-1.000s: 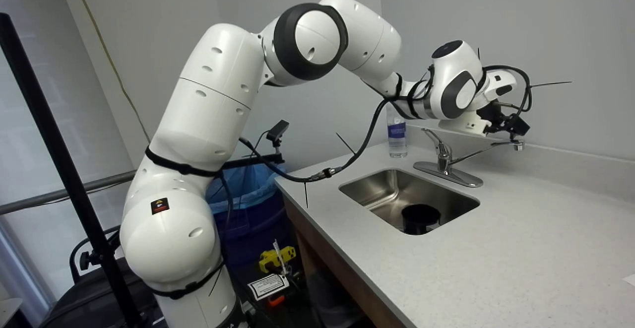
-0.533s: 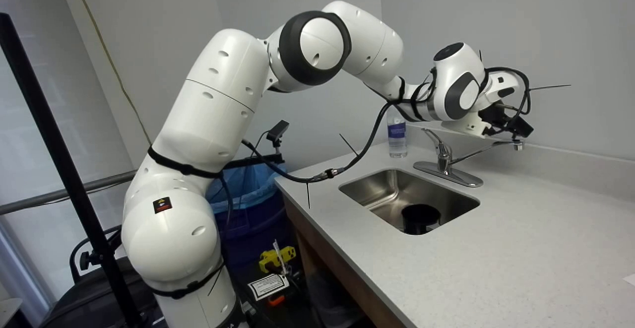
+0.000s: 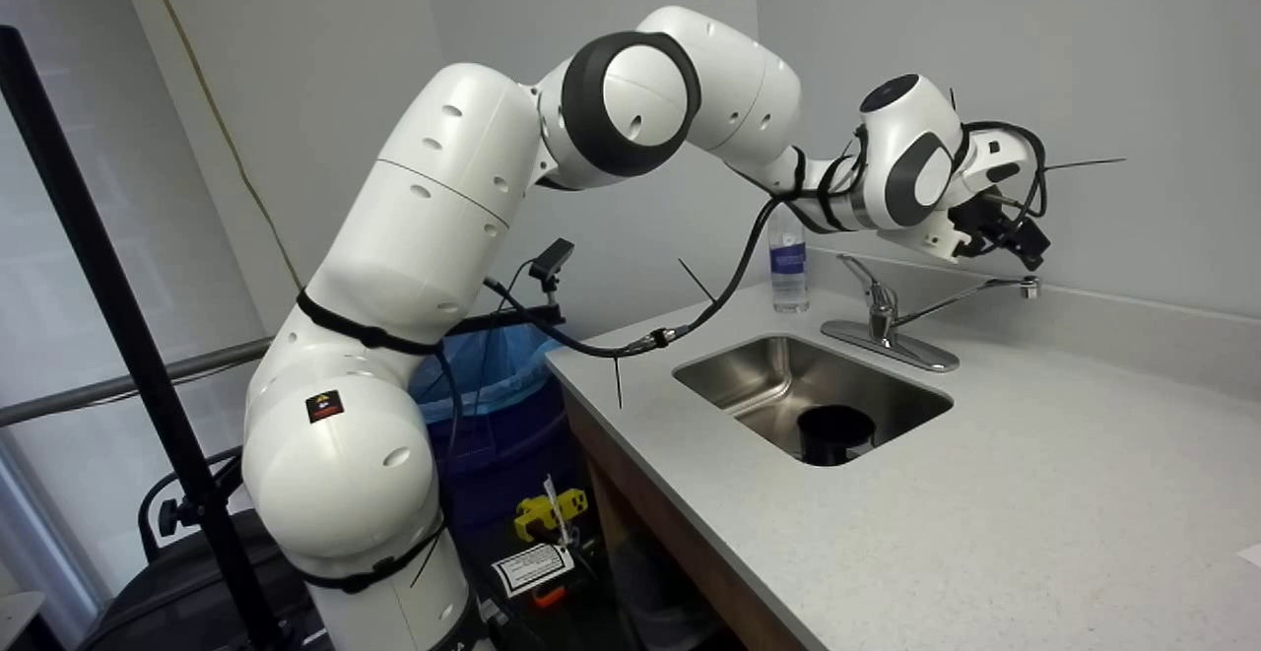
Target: Rotate the spout from right to left
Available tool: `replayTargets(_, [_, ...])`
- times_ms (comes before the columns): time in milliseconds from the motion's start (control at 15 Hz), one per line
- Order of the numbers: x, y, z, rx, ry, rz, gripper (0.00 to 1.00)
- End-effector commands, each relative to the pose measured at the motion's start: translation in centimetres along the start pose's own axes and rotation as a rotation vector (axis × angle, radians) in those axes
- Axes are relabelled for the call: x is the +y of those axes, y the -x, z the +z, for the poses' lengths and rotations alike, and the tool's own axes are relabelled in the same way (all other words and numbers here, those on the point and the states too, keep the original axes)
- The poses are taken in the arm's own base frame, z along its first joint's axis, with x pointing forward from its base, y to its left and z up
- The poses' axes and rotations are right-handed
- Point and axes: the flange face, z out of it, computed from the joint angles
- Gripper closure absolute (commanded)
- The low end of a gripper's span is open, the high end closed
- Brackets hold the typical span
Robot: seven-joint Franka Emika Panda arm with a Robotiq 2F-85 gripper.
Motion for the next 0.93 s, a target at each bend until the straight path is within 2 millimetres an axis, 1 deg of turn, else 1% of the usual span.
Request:
replayTargets(0, [-0.7,0.1,0.7,-0.029,0.013,0.012,0.0])
replayTargets(200, [-0.6,1.1,1.4,-0.084,0.024,0.002,0.0])
replayTargets(267, [-0.5,1.3,1.3,-0.1,0.029,-0.008,0.0])
replayTargets(467, [0.0,1.4,0.7,-0.148,0.041,-0.033,0.0])
replayTargets(600, [0.6,1.9,0.3,-0.223,0.046,-0.053,0.0])
replayTargets(867, [1.7,3.2,-1.5,-0.37,0.072,-0.113,0.0])
